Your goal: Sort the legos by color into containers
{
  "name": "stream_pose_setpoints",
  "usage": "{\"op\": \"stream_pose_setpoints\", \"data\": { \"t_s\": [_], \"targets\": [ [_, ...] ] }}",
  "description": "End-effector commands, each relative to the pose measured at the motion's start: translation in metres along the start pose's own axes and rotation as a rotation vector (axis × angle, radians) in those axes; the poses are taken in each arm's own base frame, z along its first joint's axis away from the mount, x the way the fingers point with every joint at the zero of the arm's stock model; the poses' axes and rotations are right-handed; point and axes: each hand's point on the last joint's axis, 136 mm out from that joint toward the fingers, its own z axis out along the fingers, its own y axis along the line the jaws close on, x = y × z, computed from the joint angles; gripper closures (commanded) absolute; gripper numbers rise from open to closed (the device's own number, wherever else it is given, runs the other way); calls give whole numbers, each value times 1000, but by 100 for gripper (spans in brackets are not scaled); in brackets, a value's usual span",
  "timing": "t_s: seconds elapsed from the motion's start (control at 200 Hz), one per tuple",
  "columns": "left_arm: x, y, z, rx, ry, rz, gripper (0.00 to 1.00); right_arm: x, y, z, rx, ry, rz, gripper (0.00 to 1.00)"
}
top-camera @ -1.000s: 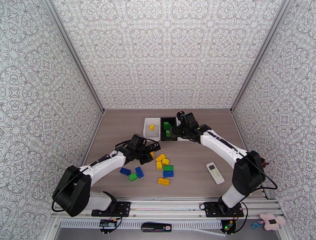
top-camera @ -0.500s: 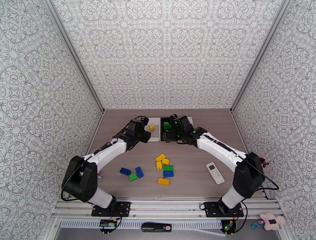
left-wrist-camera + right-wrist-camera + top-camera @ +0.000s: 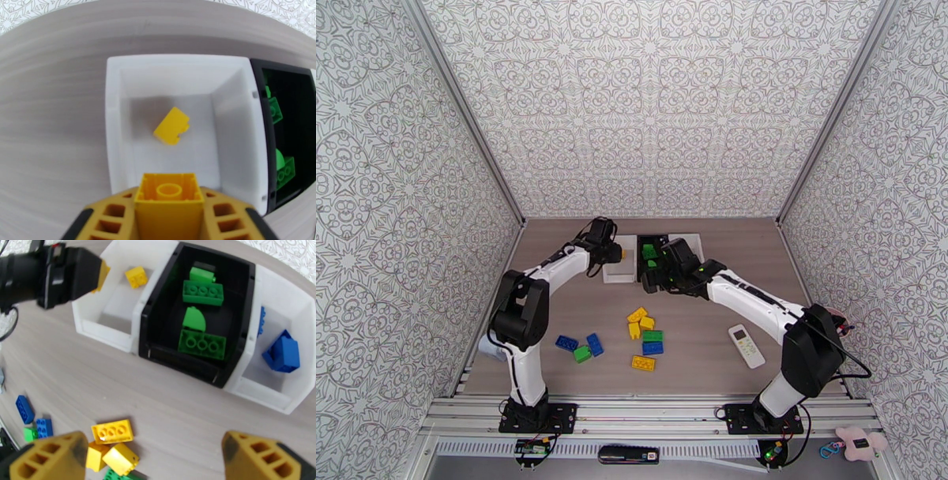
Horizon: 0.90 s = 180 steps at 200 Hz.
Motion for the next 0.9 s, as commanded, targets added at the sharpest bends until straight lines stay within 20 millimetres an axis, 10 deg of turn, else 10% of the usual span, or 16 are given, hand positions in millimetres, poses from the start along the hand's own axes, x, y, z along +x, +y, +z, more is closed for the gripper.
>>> {"op": "stream_pose_setpoints", "data": {
  "t_s": [0.0, 0.515, 0.895],
  "targets": [
    [-6, 1, 3, 11, 14, -14, 61, 7, -8, -14, 46, 6, -14, 7],
    [9, 2, -83, 97, -96, 53, 6, 36, -4, -23, 85, 125, -209, 10],
    [52, 52, -148, 67, -133, 60, 0, 87, 37, -1, -7, 330, -477, 12]
  ]
}}
